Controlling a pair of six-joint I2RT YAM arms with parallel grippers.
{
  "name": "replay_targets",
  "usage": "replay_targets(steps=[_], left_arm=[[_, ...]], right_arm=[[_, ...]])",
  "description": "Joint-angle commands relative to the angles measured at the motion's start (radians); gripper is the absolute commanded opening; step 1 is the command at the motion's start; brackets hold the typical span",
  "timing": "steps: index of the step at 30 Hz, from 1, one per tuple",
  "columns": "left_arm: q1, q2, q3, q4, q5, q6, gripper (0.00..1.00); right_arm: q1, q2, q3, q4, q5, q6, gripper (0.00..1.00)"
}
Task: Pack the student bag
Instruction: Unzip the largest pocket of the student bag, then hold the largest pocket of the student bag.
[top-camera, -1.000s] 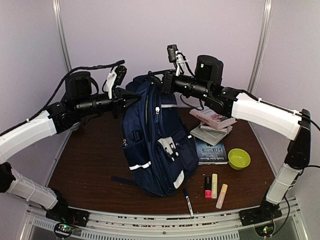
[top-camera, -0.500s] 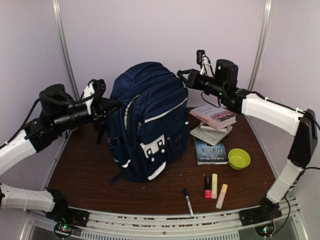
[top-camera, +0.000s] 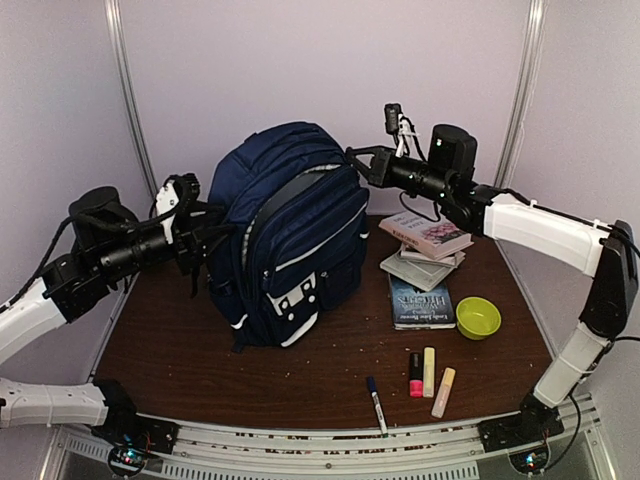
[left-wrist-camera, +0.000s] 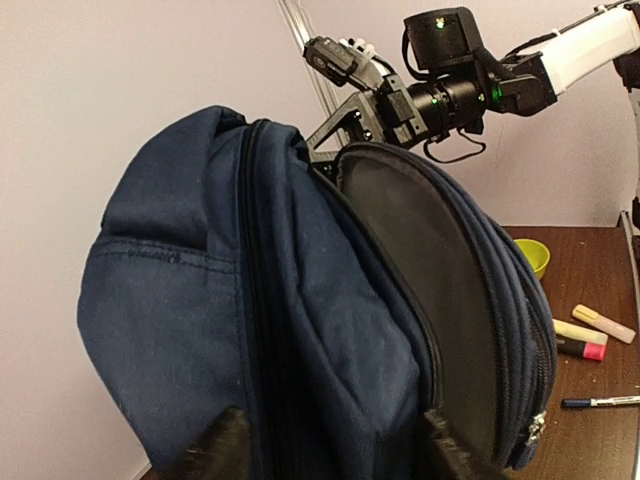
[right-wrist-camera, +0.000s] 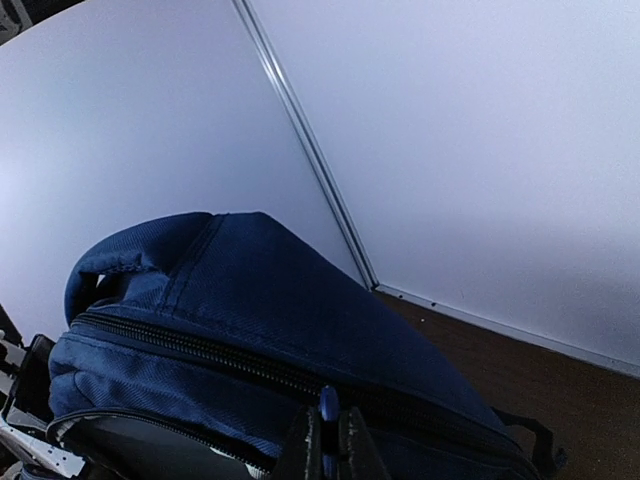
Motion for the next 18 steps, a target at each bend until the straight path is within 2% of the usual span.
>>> replay_targets(steps=[1,2,3,7,10,14,15,16,17,18], left_arm=[[-0.001,-0.035,0.036,-0.027,0.043,-0.058,0.90],[-0.002,-0.036,0.048,-0.029,-0.001,-0.072,0.97],[-0.002,-0.033,0.065,-0.032,-0.043,-0.085,0.98],[-0.001,0.037,0.173,-0.106,-0.074,-0.125,0.98],[-0.001,0.149,0.288,-0.161,-0.078,-0.125,0.98],[-0.002,0.235,0.339,-0.160,-0.081,-0.081,0.96],[-0.001,0.249,0.344,-0.159,-0.075,-0.073,0.90],[-0.001,0.259,0.347,-0.156,-0.070,-0.066,0.78],[-0.001,0.263,0.347,-0.149,-0.070,-0.063,0.59],[-0.001,0.259,0.342,-0.137,-0.075,-0.061,0.33]], right_arm=[[0.067,-0.083,-0.034,0.106,-0.104,-0.077,0.00],[0.077,-0.087,-0.041,0.107,-0.108,-0.088,0.00],[0.086,-0.090,-0.051,0.111,-0.113,-0.096,0.00],[0.105,-0.092,-0.064,0.110,-0.117,-0.096,0.00],[0.110,-0.089,-0.066,0.099,-0.119,-0.104,0.00],[0.111,-0.087,-0.069,0.095,-0.108,-0.103,0.00],[0.111,-0.091,-0.070,0.094,-0.102,-0.103,0.00],[0.110,-0.095,-0.072,0.091,-0.093,-0.106,0.00],[0.109,-0.103,-0.075,0.086,-0.072,-0.111,0.00],[0.108,-0.112,-0.081,0.076,-0.045,-0.117,0.00]])
